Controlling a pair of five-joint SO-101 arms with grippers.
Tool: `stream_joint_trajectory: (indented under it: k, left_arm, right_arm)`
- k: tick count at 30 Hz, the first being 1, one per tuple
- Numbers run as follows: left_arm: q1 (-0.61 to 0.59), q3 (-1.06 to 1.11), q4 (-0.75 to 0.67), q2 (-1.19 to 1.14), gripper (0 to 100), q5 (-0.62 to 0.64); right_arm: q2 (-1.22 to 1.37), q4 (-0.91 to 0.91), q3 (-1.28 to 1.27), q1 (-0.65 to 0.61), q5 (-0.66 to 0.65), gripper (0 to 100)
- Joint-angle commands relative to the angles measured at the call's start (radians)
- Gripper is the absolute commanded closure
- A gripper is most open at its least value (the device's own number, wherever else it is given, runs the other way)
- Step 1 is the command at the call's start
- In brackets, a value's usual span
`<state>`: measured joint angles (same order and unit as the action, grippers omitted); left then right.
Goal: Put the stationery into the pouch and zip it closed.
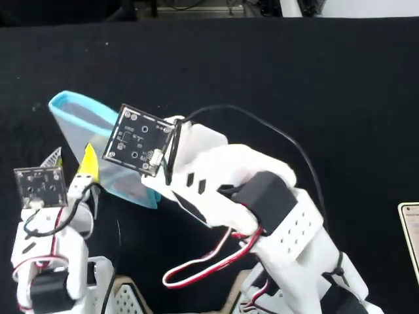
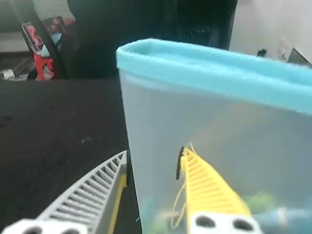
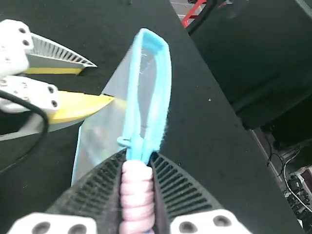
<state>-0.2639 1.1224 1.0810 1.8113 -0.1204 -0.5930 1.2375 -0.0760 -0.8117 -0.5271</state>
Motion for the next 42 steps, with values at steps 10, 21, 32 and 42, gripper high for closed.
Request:
stream_joint_trajectory:
  k: [10,21,32,42]
  left_arm:
    - [0.367,-0.249,0.322,-0.015,72,0.012]
    - [0.438,-0.177,0.230,-0.015,72,0.077]
    - [0.236,-0.119,0.258,-0.006,72,-0.014]
    - [0.016,-0.154,0.295,-0.006,72,-0.129]
  right_arm:
    - [-0.030,-0.017,0.058,-0.011,0.025,98.8]
    - [-0.030,-0.014,0.058,-0.011,0.025,98.8]
    - [-0.030,-0.017,0.058,-0.011,0.025,98.8]
    - [-0.030,-0.015,0.053,-0.011,0.025,98.8]
